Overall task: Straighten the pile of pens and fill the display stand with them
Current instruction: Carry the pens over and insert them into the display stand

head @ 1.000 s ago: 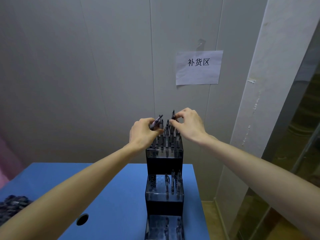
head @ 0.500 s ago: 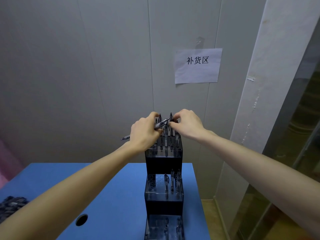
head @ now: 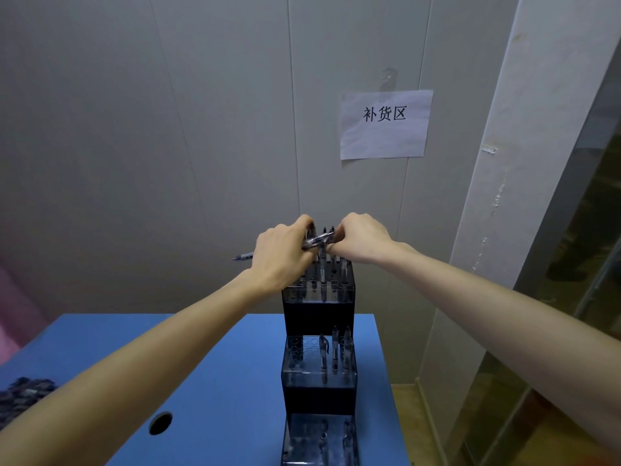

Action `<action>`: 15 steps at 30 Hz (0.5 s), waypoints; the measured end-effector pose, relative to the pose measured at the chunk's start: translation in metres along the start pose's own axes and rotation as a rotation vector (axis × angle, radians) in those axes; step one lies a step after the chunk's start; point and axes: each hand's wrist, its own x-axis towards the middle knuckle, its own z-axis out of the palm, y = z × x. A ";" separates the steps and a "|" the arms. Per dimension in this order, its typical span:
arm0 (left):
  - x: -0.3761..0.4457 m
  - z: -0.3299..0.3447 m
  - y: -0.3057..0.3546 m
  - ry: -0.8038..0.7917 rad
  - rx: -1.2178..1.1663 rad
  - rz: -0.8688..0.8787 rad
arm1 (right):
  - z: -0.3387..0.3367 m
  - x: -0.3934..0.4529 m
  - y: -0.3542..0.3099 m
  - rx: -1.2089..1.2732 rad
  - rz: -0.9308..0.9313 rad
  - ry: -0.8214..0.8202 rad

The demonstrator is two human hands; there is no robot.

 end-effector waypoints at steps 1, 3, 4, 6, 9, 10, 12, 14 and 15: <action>0.001 -0.001 -0.001 0.011 0.001 0.005 | 0.000 0.000 0.001 -0.009 -0.007 0.014; 0.003 -0.002 -0.003 0.020 0.013 0.015 | 0.002 0.000 0.005 -0.011 -0.016 0.037; 0.003 -0.002 -0.003 0.009 0.027 0.021 | 0.002 -0.001 0.006 -0.007 -0.018 0.047; 0.003 -0.001 -0.004 -0.019 0.040 0.018 | 0.003 -0.001 0.009 -0.005 -0.030 0.069; 0.002 0.004 -0.006 -0.044 0.048 -0.007 | 0.004 -0.002 0.011 -0.030 -0.069 0.098; 0.002 0.006 -0.007 -0.066 0.048 -0.015 | 0.005 -0.002 0.011 -0.034 -0.073 0.100; 0.003 0.009 -0.008 -0.105 0.033 -0.038 | 0.005 -0.002 0.012 -0.043 -0.073 0.084; 0.004 0.010 -0.008 -0.121 0.014 -0.062 | 0.006 -0.002 0.012 -0.055 -0.066 0.045; 0.006 0.010 -0.008 -0.130 0.013 -0.068 | 0.006 -0.002 0.013 -0.057 -0.063 0.029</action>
